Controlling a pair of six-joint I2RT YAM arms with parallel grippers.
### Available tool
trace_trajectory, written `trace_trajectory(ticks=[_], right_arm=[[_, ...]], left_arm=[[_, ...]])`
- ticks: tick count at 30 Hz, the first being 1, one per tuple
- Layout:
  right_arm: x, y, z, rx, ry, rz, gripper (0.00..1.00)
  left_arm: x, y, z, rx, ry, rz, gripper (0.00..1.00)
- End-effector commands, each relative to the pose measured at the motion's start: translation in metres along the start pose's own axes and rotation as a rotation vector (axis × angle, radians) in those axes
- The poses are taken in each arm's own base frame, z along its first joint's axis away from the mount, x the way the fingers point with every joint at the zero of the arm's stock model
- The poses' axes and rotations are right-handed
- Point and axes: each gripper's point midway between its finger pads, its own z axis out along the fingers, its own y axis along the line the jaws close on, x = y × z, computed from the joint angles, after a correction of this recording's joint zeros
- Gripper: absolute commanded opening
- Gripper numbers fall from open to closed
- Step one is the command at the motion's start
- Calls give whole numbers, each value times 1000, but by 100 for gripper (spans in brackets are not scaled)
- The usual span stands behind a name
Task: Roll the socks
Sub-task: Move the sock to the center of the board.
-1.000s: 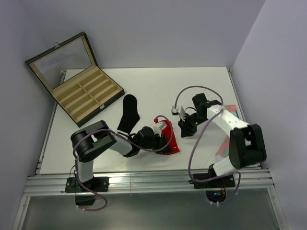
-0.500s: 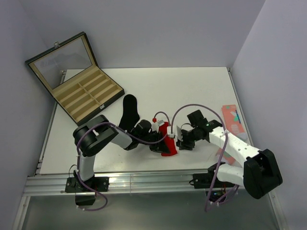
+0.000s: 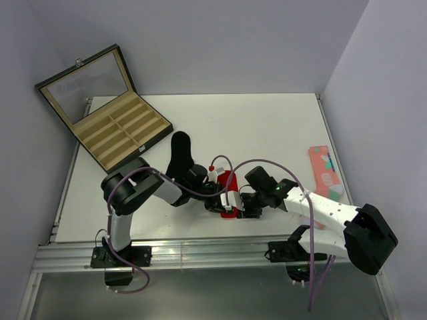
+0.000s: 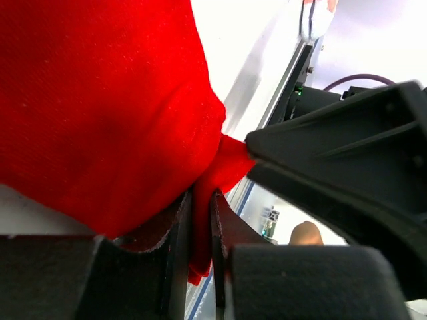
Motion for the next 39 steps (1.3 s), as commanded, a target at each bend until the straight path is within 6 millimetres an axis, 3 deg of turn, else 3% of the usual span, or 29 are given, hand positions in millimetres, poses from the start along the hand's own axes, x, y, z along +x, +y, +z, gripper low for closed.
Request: trace_trajectory(ticks=[1, 11, 27, 30, 34, 38, 39], right_arm=[[-6, -3, 7, 26, -4, -18, 48], [-13, -2, 15, 43, -7, -46, 47], [2, 6, 28, 35, 48, -53, 45], [6, 7, 31, 27, 57, -47, 40], [6, 6, 32, 23, 65, -36, 27], [6, 8, 33, -12, 81, -5, 18], [7, 11, 33, -25, 87, 2, 17]], left_arm=[[14, 36, 1, -102, 34, -90, 0], [11, 38, 5, -100, 41, -99, 0], [10, 41, 8, -103, 53, -127, 0], [7, 40, 8, -87, 47, -135, 0], [6, 40, 9, -81, 42, -143, 0], [2, 40, 7, -90, 9, -140, 11], [-2, 37, 5, -92, -19, -125, 20]])
